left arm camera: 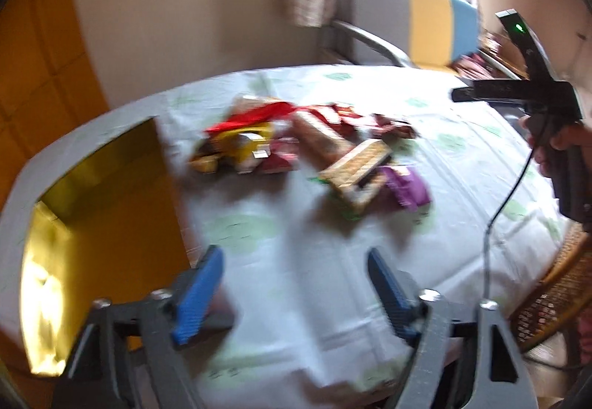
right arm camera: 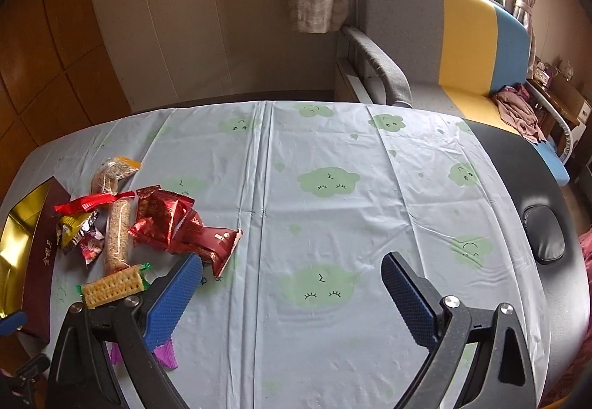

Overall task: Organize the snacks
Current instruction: 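Move the left tool to the purple snack bag and close on it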

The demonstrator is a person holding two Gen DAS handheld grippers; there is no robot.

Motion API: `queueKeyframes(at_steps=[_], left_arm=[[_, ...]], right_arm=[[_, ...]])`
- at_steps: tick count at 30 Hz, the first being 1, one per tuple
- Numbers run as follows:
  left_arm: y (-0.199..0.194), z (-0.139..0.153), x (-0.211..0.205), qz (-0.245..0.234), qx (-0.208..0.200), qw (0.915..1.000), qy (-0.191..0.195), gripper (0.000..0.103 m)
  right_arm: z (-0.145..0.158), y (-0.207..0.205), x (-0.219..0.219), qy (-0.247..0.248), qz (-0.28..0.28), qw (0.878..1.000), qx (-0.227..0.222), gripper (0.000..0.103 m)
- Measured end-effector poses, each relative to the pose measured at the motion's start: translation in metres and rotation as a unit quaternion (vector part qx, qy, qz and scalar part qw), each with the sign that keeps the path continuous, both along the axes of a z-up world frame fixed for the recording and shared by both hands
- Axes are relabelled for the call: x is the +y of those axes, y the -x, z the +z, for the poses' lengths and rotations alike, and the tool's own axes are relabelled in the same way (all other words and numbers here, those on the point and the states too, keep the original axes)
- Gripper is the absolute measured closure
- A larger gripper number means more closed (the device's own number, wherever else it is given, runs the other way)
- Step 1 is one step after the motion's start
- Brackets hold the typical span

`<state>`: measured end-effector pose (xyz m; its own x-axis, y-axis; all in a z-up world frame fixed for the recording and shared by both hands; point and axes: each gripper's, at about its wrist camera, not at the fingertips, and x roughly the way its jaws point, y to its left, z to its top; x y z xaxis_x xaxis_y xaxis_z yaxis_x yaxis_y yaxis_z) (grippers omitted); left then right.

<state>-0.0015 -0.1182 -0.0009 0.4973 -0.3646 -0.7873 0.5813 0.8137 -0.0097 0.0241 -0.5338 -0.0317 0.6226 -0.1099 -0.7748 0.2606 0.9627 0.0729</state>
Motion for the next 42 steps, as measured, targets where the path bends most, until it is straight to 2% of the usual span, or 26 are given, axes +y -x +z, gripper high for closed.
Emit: queueKeyframes(at_steps=[3,4,8,9,10,13,15,17,18,19,24,27,28,29,30,32,34,38,39,41,42], left_arm=[[-0.001,0.000,-0.031,-0.040,-0.002,0.9991,-0.009,0.051],[0.000,0.000,-0.042,-0.064,-0.007,0.9978,-0.015,0.053],[0.003,-0.002,-0.087,-0.165,-0.028,0.9848,-0.044,0.052],[0.004,-0.004,-0.099,-0.186,-0.039,0.9801,-0.058,0.050],[0.003,-0.007,-0.111,-0.208,-0.046,0.9742,-0.075,0.043],[0.001,-0.018,-0.132,-0.251,-0.053,0.9605,-0.109,0.036],[-0.003,-0.028,-0.146,-0.273,-0.058,0.9509,-0.134,0.036],[-0.006,-0.033,-0.152,-0.284,-0.053,0.9462,-0.145,0.036],[-0.009,-0.036,-0.153,-0.290,-0.042,0.9446,-0.148,0.039],[-0.011,-0.039,-0.154,-0.293,-0.032,0.9443,-0.147,0.050],[-0.005,-0.040,-0.144,-0.281,0.001,0.9547,-0.097,0.054],[0.005,-0.039,-0.128,-0.255,0.012,0.9645,-0.067,0.054],[0.008,-0.038,-0.122,-0.249,0.018,0.9668,-0.055,0.072],[0.012,-0.036,-0.113,-0.236,0.019,0.9708,-0.041,0.074],[0.014,-0.034,-0.105,-0.223,0.023,0.9741,-0.034,0.081],[0.020,-0.034,-0.090,-0.209,0.034,0.9772,-0.017,0.081],[0.026,-0.036,-0.078,-0.201,0.032,0.9790,-0.020,0.081],[0.033,-0.035,-0.065,-0.202,0.025,0.9790,-0.011,0.081],[0.033,-0.031,-0.062,-0.204,0.021,0.9787,-0.007,0.078],[0.033,-0.024,-0.066,-0.221,0.010,0.9752,-0.006,0.065],[0.035,-0.019,-0.071,-0.239,-0.005,0.9708,-0.013,0.052]], right_arm=[[-0.001,0.001,-0.007,-0.017,-0.011,1.000,0.002,0.004],[-0.001,0.001,-0.009,-0.021,-0.016,1.000,0.003,0.004],[0.000,0.003,-0.016,-0.035,-0.026,0.999,0.002,0.004],[0.001,0.003,-0.017,-0.036,-0.028,0.999,0.000,0.004],[0.001,0.004,-0.017,-0.037,-0.029,0.999,-0.001,0.004],[0.003,0.004,-0.019,-0.041,-0.032,0.999,-0.004,0.004],[0.004,0.004,-0.021,-0.044,-0.034,0.998,-0.007,0.004],[0.005,0.005,-0.021,-0.045,-0.035,0.998,-0.008,0.004],[0.005,0.005,-0.021,-0.045,-0.035,0.998,-0.009,0.004],[0.005,0.005,-0.021,-0.044,-0.034,0.998,-0.009,0.004],[0.004,0.003,-0.018,-0.039,-0.027,0.999,-0.005,0.004],[-0.001,0.000,-0.011,-0.041,-0.005,0.999,0.008,0.005],[-0.004,-0.002,-0.007,-0.042,0.007,0.999,0.015,0.009],[-0.008,-0.005,-0.001,-0.042,0.021,0.999,0.024,0.011],[-0.011,-0.007,0.004,-0.041,0.033,0.998,0.032,0.011],[-0.017,-0.010,0.015,-0.032,0.055,0.997,0.047,0.011],[-0.024,-0.013,0.022,-0.022,0.066,0.996,0.064,0.011],[-0.033,-0.013,0.022,-0.021,0.061,0.995,0.082,0.011],[-0.034,-0.013,0.020,-0.026,0.058,0.994,0.083,0.011],[-0.034,-0.012,0.015,-0.042,0.049,0.994,0.083,0.011],[-0.033,-0.012,0.013,-0.047,0.046,0.994,0.083,0.011]])
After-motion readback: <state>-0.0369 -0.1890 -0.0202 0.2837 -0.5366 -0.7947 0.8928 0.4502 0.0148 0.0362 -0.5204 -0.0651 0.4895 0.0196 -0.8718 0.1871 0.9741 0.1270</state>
